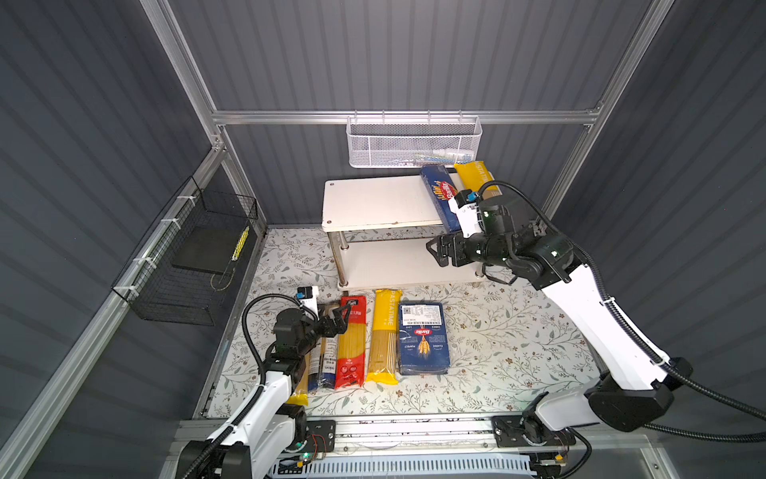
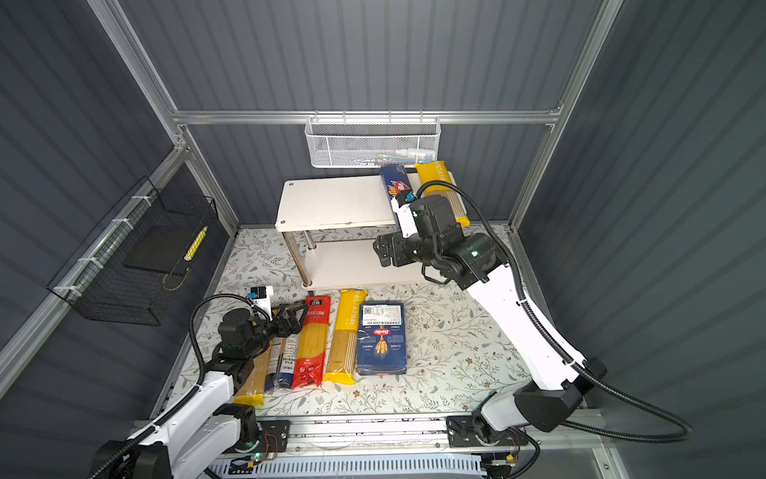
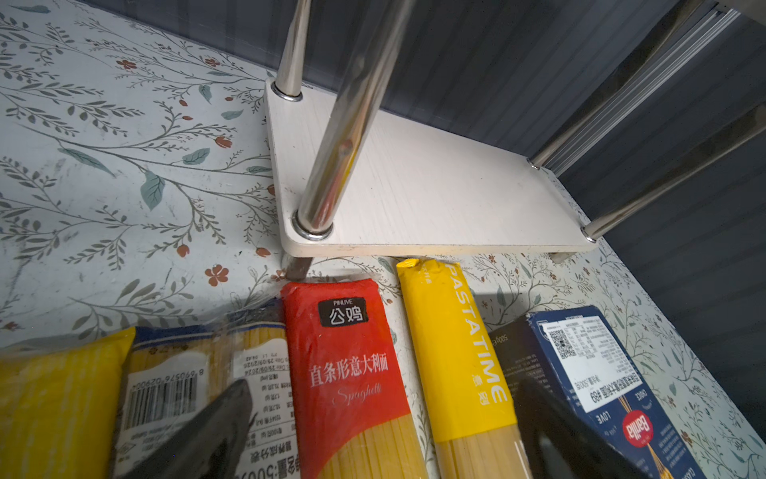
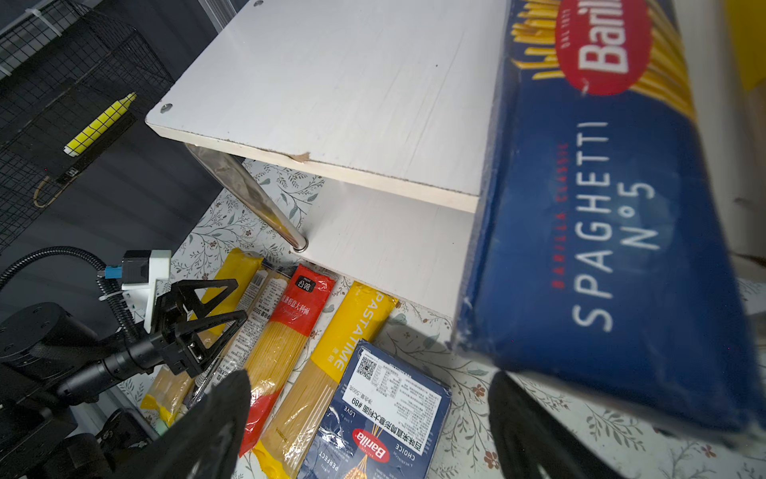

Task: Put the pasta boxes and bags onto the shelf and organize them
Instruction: 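Withdraw the right gripper from the shelf down toward the table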

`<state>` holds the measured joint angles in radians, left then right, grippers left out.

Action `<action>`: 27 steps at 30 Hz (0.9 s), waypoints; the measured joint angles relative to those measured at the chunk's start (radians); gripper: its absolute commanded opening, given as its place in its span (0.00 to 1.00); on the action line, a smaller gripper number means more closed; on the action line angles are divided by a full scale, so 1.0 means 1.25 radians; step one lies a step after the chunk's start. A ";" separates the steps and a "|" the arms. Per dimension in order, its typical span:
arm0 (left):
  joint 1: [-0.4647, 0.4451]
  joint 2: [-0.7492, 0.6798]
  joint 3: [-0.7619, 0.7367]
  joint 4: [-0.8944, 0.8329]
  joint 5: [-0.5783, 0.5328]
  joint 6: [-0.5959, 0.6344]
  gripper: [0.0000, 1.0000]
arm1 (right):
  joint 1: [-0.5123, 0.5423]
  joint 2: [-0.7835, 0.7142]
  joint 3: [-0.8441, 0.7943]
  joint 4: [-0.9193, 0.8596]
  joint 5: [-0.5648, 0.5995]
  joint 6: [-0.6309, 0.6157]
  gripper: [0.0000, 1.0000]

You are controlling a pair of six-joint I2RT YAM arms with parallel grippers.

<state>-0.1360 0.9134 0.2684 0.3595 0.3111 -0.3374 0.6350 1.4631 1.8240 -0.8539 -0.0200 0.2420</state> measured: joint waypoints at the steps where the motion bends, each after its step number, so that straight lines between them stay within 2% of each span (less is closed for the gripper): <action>1: 0.000 0.000 0.000 0.000 0.000 0.000 1.00 | 0.000 0.006 0.007 -0.003 0.000 -0.001 0.91; 15: 0.000 -0.005 0.000 0.000 0.000 0.000 1.00 | 0.001 0.060 0.072 -0.029 -0.008 -0.016 0.91; 19: 0.000 -0.004 0.000 0.000 0.000 0.000 1.00 | 0.017 0.028 0.037 -0.034 -0.002 -0.019 0.92; 27: 0.000 -0.005 0.000 0.000 0.000 0.000 1.00 | 0.100 -0.089 -0.092 -0.043 0.042 -0.006 0.93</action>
<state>-0.1360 0.9077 0.2684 0.3592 0.3107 -0.3374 0.7605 1.3514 1.7084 -0.9073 0.0326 0.2340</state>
